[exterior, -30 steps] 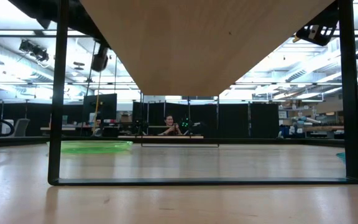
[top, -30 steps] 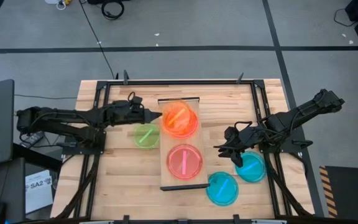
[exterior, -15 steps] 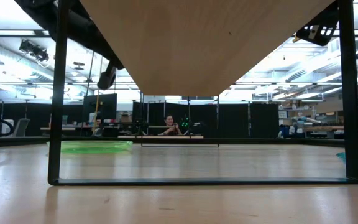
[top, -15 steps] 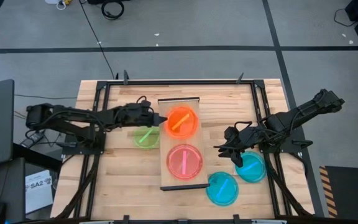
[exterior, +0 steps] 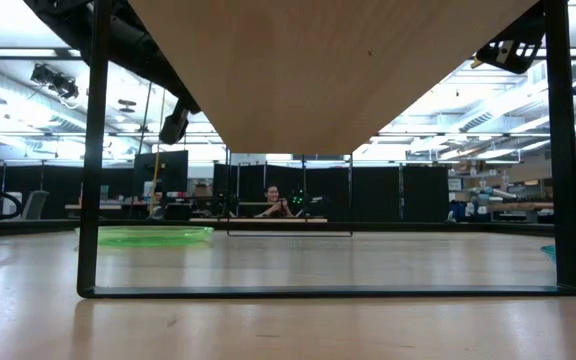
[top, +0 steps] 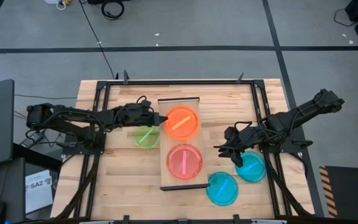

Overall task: Place and stack plates onto a shelf
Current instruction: Stack the orange plate on top of the pink plate on the shelf

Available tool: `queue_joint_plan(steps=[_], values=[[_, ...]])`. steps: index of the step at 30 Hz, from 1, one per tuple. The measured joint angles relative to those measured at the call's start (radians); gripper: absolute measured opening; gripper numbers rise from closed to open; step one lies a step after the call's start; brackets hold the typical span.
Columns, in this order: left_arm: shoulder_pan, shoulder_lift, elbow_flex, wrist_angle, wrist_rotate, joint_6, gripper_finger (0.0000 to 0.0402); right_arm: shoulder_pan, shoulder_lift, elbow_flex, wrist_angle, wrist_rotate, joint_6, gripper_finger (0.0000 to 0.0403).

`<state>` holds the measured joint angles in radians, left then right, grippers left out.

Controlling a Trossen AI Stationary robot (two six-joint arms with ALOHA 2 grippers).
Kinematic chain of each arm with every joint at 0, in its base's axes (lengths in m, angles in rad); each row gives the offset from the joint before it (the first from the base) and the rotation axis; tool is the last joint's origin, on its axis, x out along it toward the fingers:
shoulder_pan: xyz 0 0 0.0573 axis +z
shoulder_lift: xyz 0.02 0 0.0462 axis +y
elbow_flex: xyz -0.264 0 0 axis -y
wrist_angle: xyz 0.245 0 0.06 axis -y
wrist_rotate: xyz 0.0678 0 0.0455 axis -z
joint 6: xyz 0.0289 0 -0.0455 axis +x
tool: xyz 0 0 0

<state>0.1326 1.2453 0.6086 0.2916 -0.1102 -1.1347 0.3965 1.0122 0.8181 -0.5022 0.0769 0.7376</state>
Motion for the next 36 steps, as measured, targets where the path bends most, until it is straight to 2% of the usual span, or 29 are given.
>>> queue_joint_plan(steps=[13,26,32,36], values=[[0.000,0.000,0.000,-0.005,-0.010,0.006,0.0071,0.000,0.000,0.000,0.000,0.000,0.000,0.0129],[0.000,-0.002,0.000,-0.003,-0.057,0.036,0.0144,0.000,0.000,0.000,0.000,0.000,0.000,0.0129],[0.000,-0.002,0.000,0.004,-0.091,0.106,0.0174,0.000,0.000,0.000,0.000,0.000,0.000,0.0129],[0.000,-0.002,0.000,0.068,-0.124,0.165,0.0181,0.000,0.000,0.000,0.000,0.000,0.000,0.0129]])
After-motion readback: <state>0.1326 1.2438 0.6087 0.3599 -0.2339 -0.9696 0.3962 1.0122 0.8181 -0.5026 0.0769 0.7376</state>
